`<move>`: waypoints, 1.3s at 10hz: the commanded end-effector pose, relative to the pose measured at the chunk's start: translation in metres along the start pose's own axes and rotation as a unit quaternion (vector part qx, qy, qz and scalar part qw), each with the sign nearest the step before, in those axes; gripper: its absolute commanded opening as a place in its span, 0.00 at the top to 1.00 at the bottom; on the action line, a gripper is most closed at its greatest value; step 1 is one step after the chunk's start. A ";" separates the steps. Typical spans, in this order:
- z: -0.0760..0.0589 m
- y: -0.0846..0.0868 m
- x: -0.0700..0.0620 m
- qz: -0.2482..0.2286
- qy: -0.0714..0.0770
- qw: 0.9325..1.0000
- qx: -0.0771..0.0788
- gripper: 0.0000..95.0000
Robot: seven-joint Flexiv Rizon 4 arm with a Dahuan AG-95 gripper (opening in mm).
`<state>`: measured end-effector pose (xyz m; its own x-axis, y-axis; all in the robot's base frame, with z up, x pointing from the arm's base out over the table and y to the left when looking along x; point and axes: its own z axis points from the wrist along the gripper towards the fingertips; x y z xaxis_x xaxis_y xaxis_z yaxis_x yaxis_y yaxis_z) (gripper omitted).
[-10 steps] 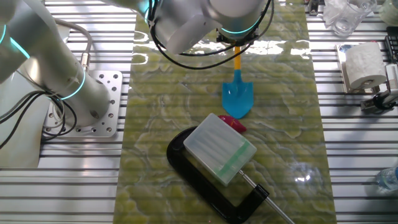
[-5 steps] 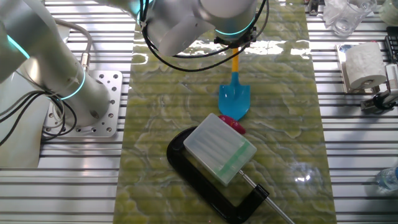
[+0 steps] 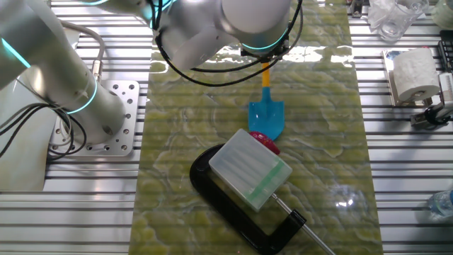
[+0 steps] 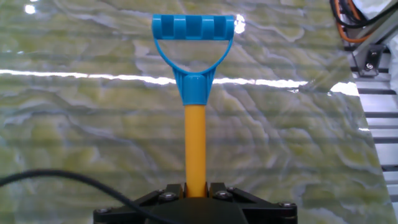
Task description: Use a shovel to scoop up an object
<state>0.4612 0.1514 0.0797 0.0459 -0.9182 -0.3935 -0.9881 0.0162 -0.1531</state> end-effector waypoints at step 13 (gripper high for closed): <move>-0.001 -0.004 -0.003 -0.036 -0.003 0.999 0.008 1.00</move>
<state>0.4677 0.1627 0.0673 0.1058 -0.9097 -0.4015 -0.9846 -0.0394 -0.1702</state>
